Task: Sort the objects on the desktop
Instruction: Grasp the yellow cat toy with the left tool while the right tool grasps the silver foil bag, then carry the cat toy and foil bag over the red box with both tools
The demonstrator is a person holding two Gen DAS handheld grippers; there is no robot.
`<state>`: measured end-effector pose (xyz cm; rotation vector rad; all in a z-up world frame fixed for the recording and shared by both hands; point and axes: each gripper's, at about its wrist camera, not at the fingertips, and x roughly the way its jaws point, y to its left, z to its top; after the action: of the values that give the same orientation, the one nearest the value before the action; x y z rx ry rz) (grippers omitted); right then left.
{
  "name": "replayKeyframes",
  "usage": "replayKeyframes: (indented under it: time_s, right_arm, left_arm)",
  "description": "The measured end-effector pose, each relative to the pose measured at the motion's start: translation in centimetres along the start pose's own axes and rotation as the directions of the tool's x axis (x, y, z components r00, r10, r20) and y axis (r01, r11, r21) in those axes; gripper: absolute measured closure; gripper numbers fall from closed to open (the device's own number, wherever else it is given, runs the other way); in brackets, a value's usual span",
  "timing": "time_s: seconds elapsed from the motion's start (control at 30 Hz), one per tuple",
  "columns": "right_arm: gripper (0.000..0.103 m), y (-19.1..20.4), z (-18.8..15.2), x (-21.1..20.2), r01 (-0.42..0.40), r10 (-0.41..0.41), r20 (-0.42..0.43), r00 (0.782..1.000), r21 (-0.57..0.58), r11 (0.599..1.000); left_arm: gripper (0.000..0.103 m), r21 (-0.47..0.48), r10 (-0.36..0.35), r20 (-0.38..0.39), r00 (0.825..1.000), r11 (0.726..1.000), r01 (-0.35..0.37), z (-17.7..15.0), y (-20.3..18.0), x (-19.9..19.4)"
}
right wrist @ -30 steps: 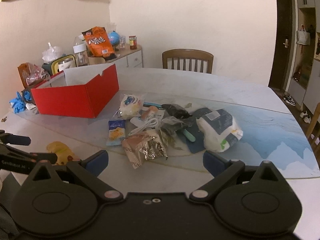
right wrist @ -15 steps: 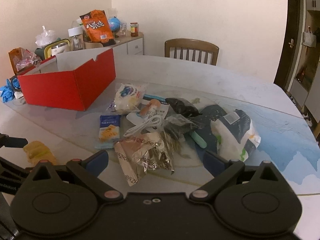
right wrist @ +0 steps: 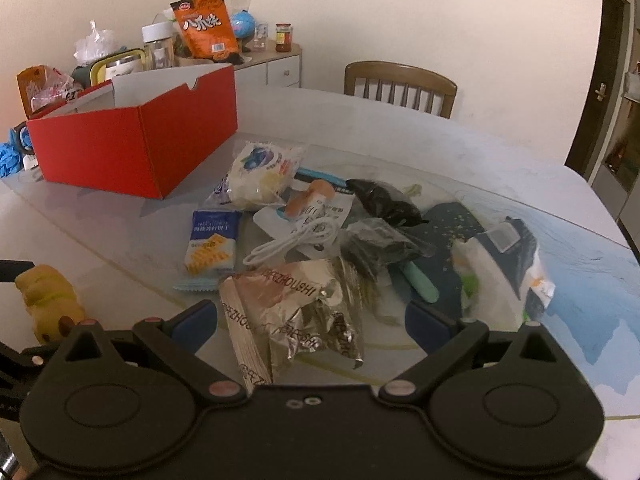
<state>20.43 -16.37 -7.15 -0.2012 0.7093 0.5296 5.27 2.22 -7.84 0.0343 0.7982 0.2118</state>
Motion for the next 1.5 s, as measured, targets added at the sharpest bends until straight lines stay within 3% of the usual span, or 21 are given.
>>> replayKeyframes:
  time_s: [0.1,0.27,0.33,0.37,0.9,1.5]
  right_arm:
    - [0.004,0.3,0.1,0.4,-0.01,0.01,-0.002,1.0,-0.012,1.0]
    - [0.009,0.6,0.1,1.0,-0.015,0.015,-0.017,1.0,-0.027,1.0]
    - [0.04,0.7,0.2,1.2,-0.023,0.022,-0.03,0.999,-0.034,0.999]
    - [0.044,0.9,0.3,1.5,-0.009,0.007,-0.048,0.999,-0.047,0.999]
    - [0.053,0.7,0.6,0.5,-0.014,0.013,-0.046,0.999,-0.014,1.0]
    - [0.053,-0.8,2.0,-6.9,-0.054,0.054,0.048,0.997,0.002,0.999]
  left_arm:
    - [0.002,-0.01,0.005,0.015,1.0,1.0,-0.005,0.0,0.1,-0.2]
    - [0.017,0.001,0.012,0.018,1.0,1.0,-0.012,0.0,-0.2,-0.1]
    - [0.023,0.002,0.008,0.016,1.0,1.0,-0.008,0.0,-0.3,-0.1]
    - [0.027,0.005,0.007,0.016,1.0,1.0,-0.007,0.0,-0.4,0.0]
    - [0.03,-0.016,0.002,0.018,1.0,1.0,-0.002,0.4,-0.4,-0.8]
    - [0.03,-0.057,0.039,0.087,0.995,0.998,-0.034,4.5,-2.1,-6.7]
